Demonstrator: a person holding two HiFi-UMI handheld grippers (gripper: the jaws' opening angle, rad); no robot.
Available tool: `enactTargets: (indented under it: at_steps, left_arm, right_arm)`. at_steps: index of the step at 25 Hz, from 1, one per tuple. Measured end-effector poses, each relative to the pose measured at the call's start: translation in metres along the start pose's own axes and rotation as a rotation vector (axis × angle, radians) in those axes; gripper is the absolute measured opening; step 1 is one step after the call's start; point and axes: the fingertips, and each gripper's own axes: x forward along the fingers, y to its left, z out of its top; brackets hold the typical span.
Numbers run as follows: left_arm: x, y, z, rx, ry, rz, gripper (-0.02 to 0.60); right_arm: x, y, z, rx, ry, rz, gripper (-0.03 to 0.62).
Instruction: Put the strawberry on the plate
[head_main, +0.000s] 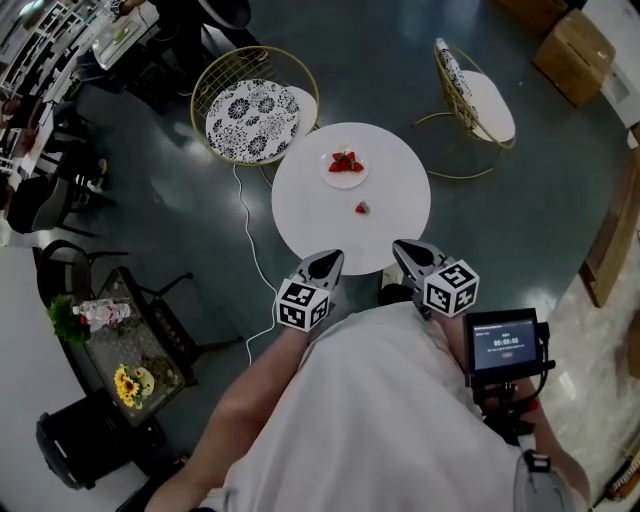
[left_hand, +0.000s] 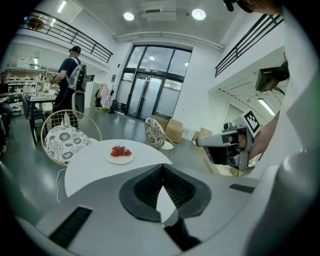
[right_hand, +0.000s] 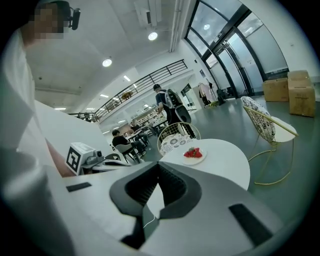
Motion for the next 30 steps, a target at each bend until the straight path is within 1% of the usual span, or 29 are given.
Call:
enactTargets:
  at_steps: [4, 7, 9, 14, 18, 23, 30]
  left_arm:
    - [0.014, 0.001, 0.001, 0.016, 0.032, -0.003, 0.006]
    - [0.058, 0.011, 0.016, 0.012, 0.067, 0.003, 0.006]
    - [0.079, 0.017, 0.019, 0.012, 0.092, 0.012, 0.006]
    - [0.101, 0.024, 0.013, 0.021, 0.143, 0.043, 0.006]
    - [0.122, 0.031, 0.006, 0.006, 0.175, 0.049, 0.006]
    - [0.146, 0.049, -0.001, -0.007, 0.217, 0.087, 0.006]
    - [0.192, 0.085, -0.018, 0.041, 0.312, 0.133, 0.008]
  right_arm:
    - [0.003, -0.011, -0.002, 0.008, 0.029, 0.006, 0.006]
    - [0.017, -0.056, 0.012, 0.027, 0.052, 0.019, 0.006]
    - [0.024, -0.076, 0.019, 0.038, 0.065, 0.030, 0.006]
    - [0.032, -0.095, 0.019, 0.055, 0.085, 0.049, 0.006]
    - [0.039, -0.107, 0.015, 0.066, 0.104, 0.067, 0.006]
    - [0.053, -0.124, 0.009, 0.080, 0.142, 0.111, 0.006]
    - [0.090, -0.172, 0.002, 0.108, 0.171, 0.163, 0.006]
